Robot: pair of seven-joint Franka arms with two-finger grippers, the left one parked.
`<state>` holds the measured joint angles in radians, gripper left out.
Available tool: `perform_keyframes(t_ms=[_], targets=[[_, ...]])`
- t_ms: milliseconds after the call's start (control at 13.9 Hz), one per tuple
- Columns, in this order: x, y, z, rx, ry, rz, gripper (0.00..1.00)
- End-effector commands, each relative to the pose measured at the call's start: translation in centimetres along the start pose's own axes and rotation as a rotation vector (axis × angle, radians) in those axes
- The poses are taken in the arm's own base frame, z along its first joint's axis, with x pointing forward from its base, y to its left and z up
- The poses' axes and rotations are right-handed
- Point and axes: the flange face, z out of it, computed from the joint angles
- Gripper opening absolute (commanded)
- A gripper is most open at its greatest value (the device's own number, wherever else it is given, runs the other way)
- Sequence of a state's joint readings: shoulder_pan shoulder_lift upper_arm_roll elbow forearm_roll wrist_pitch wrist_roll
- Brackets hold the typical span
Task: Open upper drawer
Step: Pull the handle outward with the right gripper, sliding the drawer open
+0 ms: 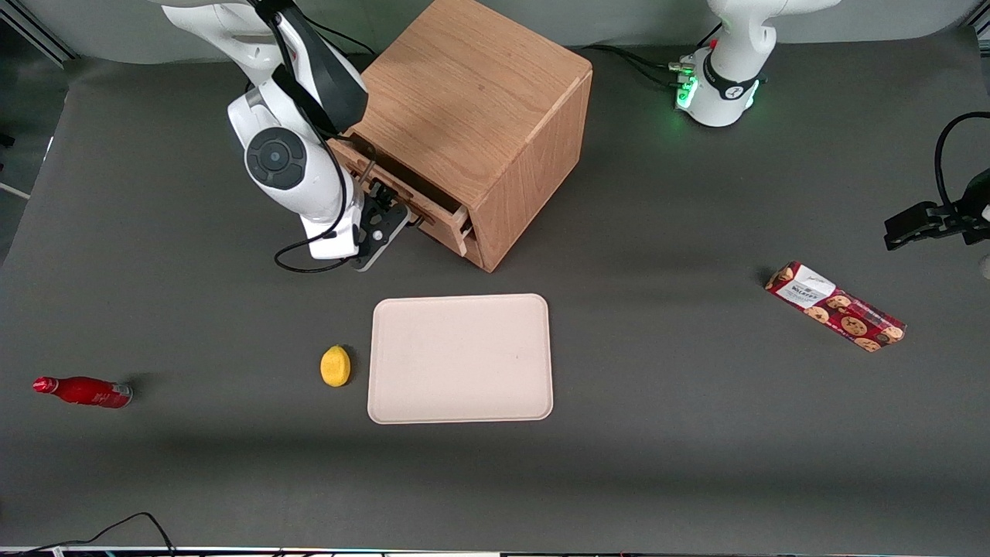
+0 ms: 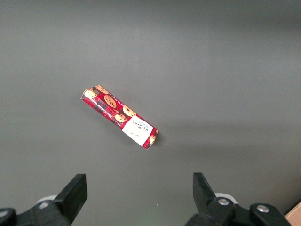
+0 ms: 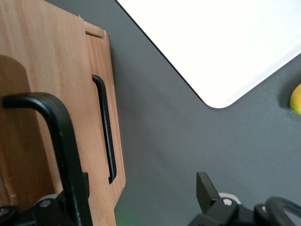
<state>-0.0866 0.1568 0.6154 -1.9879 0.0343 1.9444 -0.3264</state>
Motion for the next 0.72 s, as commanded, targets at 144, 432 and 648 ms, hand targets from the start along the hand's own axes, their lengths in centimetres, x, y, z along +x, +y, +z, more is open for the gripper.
perform_keyframes(t_ms=[144,432,648], targets=[[-1.1,1.9,-0.4,-0.002,0.014,0.016,1.00],[-1.3,3.6,-0.8,-0.021,0.042,0.036,1.00],[-1.9,5.8,-1.3,-0.025,0.056,0.036,1.00]])
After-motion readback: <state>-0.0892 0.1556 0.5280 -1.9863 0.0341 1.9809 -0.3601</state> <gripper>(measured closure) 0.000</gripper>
